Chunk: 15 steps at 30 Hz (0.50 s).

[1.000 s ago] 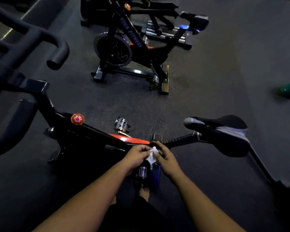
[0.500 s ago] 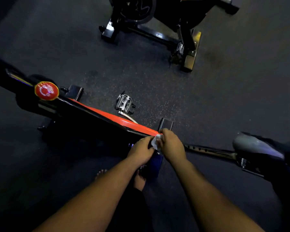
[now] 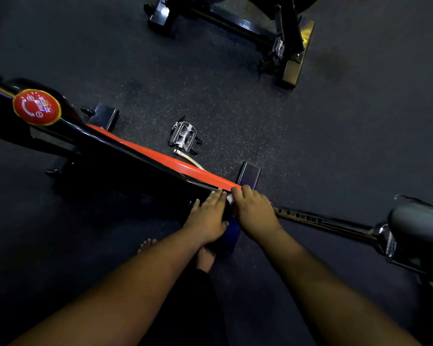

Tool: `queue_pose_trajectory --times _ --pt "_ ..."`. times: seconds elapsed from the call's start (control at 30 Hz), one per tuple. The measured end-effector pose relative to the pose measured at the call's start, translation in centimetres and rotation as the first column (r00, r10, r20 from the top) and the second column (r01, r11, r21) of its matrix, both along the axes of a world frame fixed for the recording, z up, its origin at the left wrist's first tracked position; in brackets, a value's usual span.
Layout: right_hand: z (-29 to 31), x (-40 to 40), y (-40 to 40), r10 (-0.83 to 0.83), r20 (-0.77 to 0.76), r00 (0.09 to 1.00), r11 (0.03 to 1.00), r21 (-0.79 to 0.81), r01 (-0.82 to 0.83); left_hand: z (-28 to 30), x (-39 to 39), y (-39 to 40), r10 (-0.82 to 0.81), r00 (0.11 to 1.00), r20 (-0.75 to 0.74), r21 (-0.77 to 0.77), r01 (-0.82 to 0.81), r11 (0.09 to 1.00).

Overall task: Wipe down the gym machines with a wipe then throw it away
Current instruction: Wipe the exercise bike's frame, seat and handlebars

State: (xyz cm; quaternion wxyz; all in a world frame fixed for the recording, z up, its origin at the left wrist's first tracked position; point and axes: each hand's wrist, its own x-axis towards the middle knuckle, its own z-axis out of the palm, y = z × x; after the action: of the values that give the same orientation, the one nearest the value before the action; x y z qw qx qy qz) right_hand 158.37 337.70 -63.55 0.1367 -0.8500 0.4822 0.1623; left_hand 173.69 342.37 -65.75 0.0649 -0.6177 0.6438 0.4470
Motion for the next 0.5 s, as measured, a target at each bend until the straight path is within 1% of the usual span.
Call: queue_pose_trajectory --times 0.07,0.13,0.2,0.23,0.33,0.43,0.5 --pt "0.1 1.1 -1.8 0.006 -0.084 0.996 0.989 0.147 0.007 -0.3 0.4 0.4 -0.049 0.998 0.045 -0.013 0.05 0.999" --pt "0.2 2.1 -3.3 0.083 -0.176 0.981 0.97 0.24 -0.039 -0.4 0.9 0.6 -0.082 0.993 0.079 -0.031 0.085 0.996" --pt "0.3 2.0 -2.7 0.166 -0.172 0.971 0.971 0.201 -0.131 -0.2 1.2 0.6 -0.104 0.99 0.095 -0.046 0.109 0.993" --pt "0.4 1.5 -1.7 0.188 -0.134 0.973 0.976 0.135 -0.17 -0.1 1.3 0.6 -0.115 0.988 0.1 -0.049 0.12 0.991" --pt "0.4 -1.1 2.8 0.166 -0.036 0.985 0.983 -0.069 -0.168 0.2 1.1 0.4 -0.173 0.976 0.131 -0.072 0.183 0.98" --pt "-0.3 -1.9 3.9 0.147 -0.053 0.988 0.986 -0.077 -0.151 -0.4 1.2 -0.1 -0.238 0.949 0.206 -0.098 0.262 0.96" --pt "-0.9 -1.0 2.7 0.081 -0.015 0.997 0.992 -0.096 -0.082 -1.2 1.9 -0.8 -0.284 0.92 0.271 -0.096 0.319 0.943"
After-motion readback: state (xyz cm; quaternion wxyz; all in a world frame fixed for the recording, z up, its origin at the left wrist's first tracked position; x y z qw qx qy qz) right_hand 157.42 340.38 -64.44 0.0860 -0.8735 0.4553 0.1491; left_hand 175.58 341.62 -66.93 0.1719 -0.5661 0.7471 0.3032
